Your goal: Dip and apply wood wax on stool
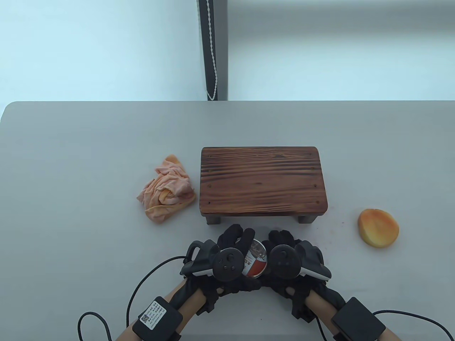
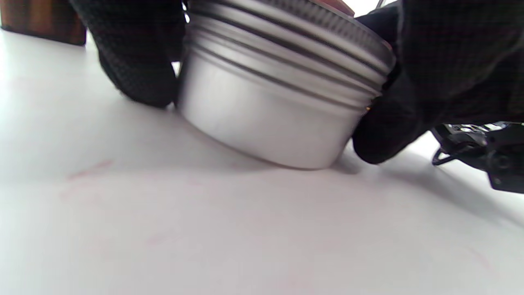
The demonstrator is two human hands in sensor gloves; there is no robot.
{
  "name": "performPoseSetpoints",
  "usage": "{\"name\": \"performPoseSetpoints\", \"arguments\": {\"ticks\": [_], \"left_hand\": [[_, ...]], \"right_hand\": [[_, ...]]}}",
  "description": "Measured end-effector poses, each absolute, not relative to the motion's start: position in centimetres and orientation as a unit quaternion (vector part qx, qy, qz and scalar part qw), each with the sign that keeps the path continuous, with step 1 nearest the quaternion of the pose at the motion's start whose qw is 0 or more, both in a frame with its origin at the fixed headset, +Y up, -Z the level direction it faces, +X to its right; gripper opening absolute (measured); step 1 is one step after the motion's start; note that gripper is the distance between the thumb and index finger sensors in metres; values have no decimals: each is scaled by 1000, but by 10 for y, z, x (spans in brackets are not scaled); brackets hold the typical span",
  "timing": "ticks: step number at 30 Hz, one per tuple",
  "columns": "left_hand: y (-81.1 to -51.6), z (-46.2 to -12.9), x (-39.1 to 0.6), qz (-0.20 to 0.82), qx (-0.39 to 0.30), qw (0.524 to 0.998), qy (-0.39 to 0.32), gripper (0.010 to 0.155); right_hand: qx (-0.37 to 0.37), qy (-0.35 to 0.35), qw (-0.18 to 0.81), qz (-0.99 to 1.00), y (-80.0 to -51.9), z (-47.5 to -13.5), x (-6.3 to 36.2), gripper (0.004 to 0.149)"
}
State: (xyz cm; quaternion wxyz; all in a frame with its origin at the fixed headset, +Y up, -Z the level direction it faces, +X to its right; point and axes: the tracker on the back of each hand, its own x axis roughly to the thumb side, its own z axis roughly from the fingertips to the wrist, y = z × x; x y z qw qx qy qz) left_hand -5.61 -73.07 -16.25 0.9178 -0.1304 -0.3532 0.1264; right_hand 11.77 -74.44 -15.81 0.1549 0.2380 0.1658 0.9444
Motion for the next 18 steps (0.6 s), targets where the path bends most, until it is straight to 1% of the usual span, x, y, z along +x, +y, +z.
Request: {"name": "performPoseSetpoints", "arguments": {"ticks": [1,3,5,8,10,11,12,14,17,18], "left_hand": [[-731,-163,-55,120,-118,921,-352,101],[-729,-162,-55,124,-131,919,-352,99],[-729,-162,-54,128,-126,913,-365,97],[-725,-166,-57,173,-178,889,-386,90],[-726,-166,-60,182,-173,886,-389,89],[-727,-166,-61,181,-174,887,-388,93],[-728,-166,-61,176,-179,892,-375,101],[-730,-165,-60,172,-172,905,-348,111],[-731,-164,-57,157,-174,922,-308,108],[-731,-164,-55,154,-167,925,-304,107]], "right_hand": [[238,166,155,944,-745,-158,118,80],[238,166,155,944,-745,-158,118,80],[240,167,154,944,-745,-158,117,81],[241,167,152,944,-745,-158,117,82],[240,167,152,944,-745,-159,117,82],[240,167,152,944,-745,-159,117,82],[240,167,151,944,-745,-158,117,82],[241,167,150,944,-746,-158,117,82],[241,167,149,944,-746,-159,117,82],[241,167,149,944,-746,-159,117,82]]}}
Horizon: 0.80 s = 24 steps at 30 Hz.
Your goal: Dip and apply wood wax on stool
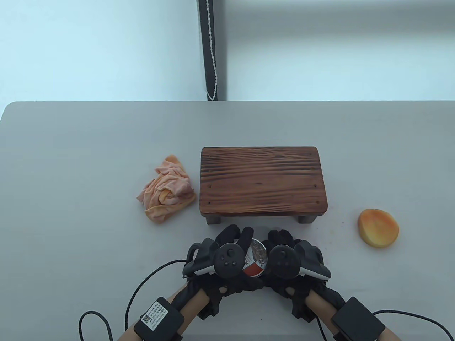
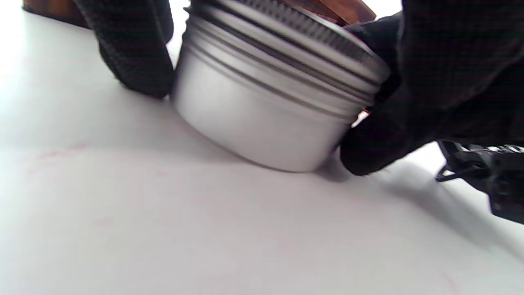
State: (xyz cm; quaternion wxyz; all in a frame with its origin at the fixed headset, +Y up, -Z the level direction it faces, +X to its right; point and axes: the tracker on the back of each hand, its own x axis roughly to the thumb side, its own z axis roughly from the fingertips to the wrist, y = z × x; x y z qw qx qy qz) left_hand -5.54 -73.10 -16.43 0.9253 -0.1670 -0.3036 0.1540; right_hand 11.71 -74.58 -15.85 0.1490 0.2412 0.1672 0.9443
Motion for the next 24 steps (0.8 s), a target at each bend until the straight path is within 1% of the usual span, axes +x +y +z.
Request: {"name": "performPoseSetpoints", "arguments": {"ticks": [1,6,8,10,11,13,15,17,19,21,24], "left_hand": [[-730,-164,-55,148,-162,929,-297,104],[-725,-165,-57,183,-180,907,-335,96],[-724,-167,-57,189,-197,893,-358,89],[-725,-165,-57,191,-199,886,-372,84],[-725,-165,-57,191,-198,886,-373,85],[-728,-164,-57,192,-198,894,-354,103],[-730,-162,-56,174,-175,915,-319,112],[-732,-160,-54,175,-159,935,-264,113],[-731,-159,-50,155,-146,940,-266,112],[-731,-159,-51,170,-134,938,-270,107],[-728,-160,-51,185,-139,931,-283,102]], "right_hand": [[241,166,149,944,-746,-158,117,82],[241,165,148,945,-746,-158,117,82],[241,166,147,945,-746,-158,117,82],[242,166,147,945,-746,-158,117,82],[242,167,147,945,-746,-158,117,83],[242,167,147,944,-746,-158,117,83],[242,167,146,945,-747,-158,117,83],[242,167,145,945,-747,-158,117,83],[242,167,145,945,-747,-158,117,83],[243,166,141,945,-747,-158,116,83],[241,165,141,946,-747,-158,116,82]]}}
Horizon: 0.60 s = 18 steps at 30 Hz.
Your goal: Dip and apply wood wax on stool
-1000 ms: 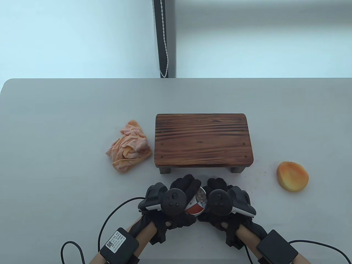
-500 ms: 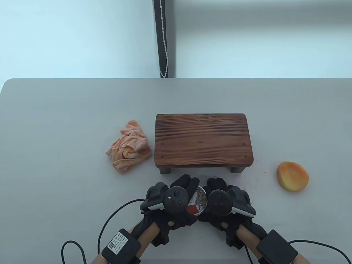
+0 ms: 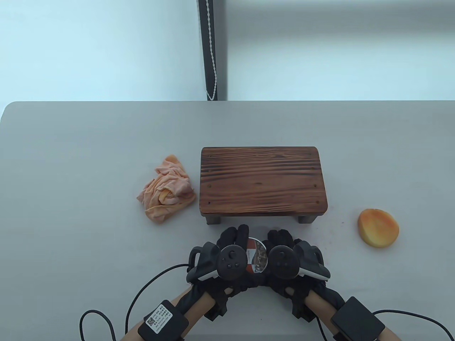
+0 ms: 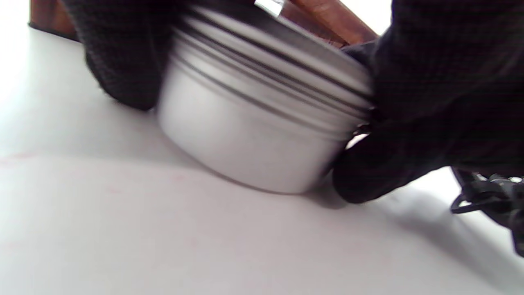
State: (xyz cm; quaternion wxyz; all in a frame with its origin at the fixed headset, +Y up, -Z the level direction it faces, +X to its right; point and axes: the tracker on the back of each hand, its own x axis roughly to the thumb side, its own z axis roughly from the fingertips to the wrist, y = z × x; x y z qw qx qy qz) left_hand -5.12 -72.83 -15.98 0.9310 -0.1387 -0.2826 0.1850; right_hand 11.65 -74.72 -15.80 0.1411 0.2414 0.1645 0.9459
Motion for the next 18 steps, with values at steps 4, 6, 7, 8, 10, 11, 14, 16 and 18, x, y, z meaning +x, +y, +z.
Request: {"name": "performPoseSetpoints", "arguments": {"ticks": [4,6,7,8,10,11,14,16,18], "left_hand": [[-726,-162,-51,188,-174,909,-329,93],[-726,-163,-54,190,-169,905,-340,92],[-728,-163,-55,206,-171,904,-333,96],[-729,-162,-54,205,-181,909,-314,104],[-730,-160,-50,164,-173,928,-287,110],[-731,-158,-47,147,-158,935,-280,112],[-731,-157,-46,131,-132,942,-281,110],[-730,-160,-48,162,-134,937,-280,104],[-726,-160,-47,167,-160,926,-297,99]], "right_hand": [[240,161,142,947,-747,-158,117,82],[240,162,144,946,-748,-158,117,82],[240,162,144,946,-748,-158,117,82],[239,162,144,946,-748,-158,117,82],[241,162,142,946,-748,-158,116,82],[241,161,142,947,-748,-158,116,82],[239,159,144,947,-748,-159,118,81],[239,159,143,947,-748,-159,117,80],[239,155,140,948,-748,-158,117,80]]}}
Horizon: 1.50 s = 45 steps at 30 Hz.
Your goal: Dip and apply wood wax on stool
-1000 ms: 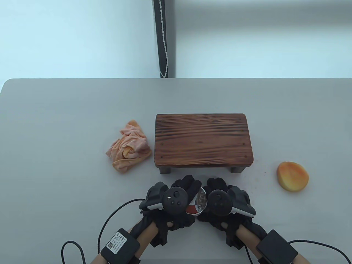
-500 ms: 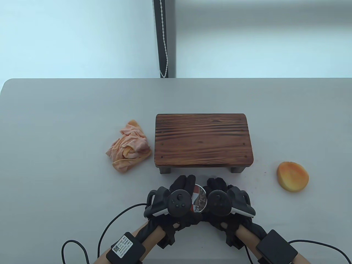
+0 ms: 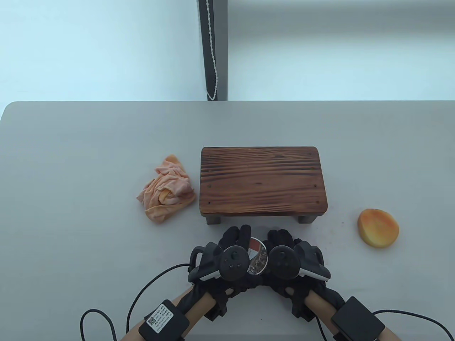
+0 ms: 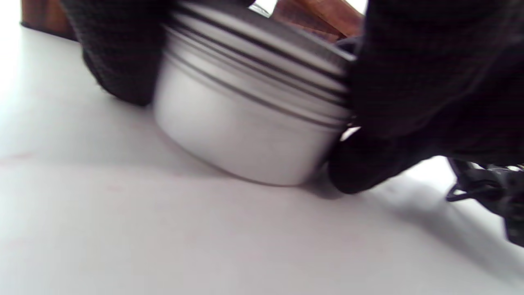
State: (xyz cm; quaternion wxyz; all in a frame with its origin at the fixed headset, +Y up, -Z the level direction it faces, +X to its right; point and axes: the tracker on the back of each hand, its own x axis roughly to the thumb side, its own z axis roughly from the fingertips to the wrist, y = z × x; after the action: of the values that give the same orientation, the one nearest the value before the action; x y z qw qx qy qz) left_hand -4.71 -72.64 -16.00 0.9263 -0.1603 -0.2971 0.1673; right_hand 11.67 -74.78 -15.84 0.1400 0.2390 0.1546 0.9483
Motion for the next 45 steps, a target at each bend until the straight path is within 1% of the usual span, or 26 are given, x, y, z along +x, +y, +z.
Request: {"name": "performPoseSetpoints", "arguments": {"ticks": [3,5,6,8,11,13,16,20,22,23,25,26,28,30,32,34,35,36,37,38,39,40,42,44,45], "left_hand": [[-727,-163,-50,181,-185,909,-328,90],[-727,-163,-52,186,-191,903,-338,87],[-728,-163,-53,190,-188,903,-335,90],[-731,-163,-53,187,-190,914,-305,106],[-733,-161,-51,168,-148,935,-274,112],[-733,-160,-50,147,-141,937,-282,108],[-729,-162,-52,170,-143,929,-296,101],[-727,-164,-52,154,-184,904,-354,88],[-728,-165,-55,170,-177,906,-345,87],[-729,-165,-54,172,-176,907,-342,90],[-731,-164,-53,159,-177,915,-326,104],[-731,-164,-52,151,-171,920,-318,109],[-732,-162,-50,141,-155,929,-305,111],[-731,-160,-49,138,-137,937,-291,106],[-728,-161,-48,130,-125,931,-317,105],[-726,-163,-50,142,-137,919,-341,102],[-725,-165,-51,155,-169,900,-371,99],[-725,-166,-52,147,-190,889,-389,92],[-725,-167,-54,147,-190,889,-390,87],[-727,-168,-56,162,-186,892,-379,87],[-728,-168,-57,168,-187,892,-377,90],[-729,-168,-58,167,-185,895,-370,97],[-732,-167,-59,174,-178,910,-333,109],[-733,-168,-58,152,-155,924,-314,114],[-733,-166,-56,147,-147,929,-307,113]], "right_hand": [[239,156,143,948,-748,-159,117,80],[238,156,144,948,-748,-159,117,80],[238,157,145,947,-748,-159,117,80],[239,157,144,947,-748,-159,117,80],[239,158,144,947,-748,-159,118,80],[239,158,144,947,-748,-159,118,80],[239,157,145,947,-748,-159,118,79],[236,158,148,947,-749,-160,119,79],[236,158,148,948,-749,-160,119,79],[236,158,148,947,-749,-160,119,79],[236,158,147,948,-749,-160,119,79],[236,158,147,947,-749,-160,119,79],[236,158,147,947,-749,-160,119,79],[236,158,147,947,-749,-160,119,79],[234,156,148,948,-749,-160,119,79],[234,155,148,948,-749,-160,119,79],[234,156,148,948,-749,-160,119,79],[235,156,149,948,-748,-160,119,79],[236,157,149,947,-749,-160,119,79],[236,157,149,947,-749,-160,119,79],[236,158,149,947,-749,-160,119,79],[236,159,149,947,-749,-160,120,79],[237,159,149,947,-749,-160,119,79],[237,159,149,947,-749,-161,120,79],[237,159,148,947,-749,-160,119,79]]}}
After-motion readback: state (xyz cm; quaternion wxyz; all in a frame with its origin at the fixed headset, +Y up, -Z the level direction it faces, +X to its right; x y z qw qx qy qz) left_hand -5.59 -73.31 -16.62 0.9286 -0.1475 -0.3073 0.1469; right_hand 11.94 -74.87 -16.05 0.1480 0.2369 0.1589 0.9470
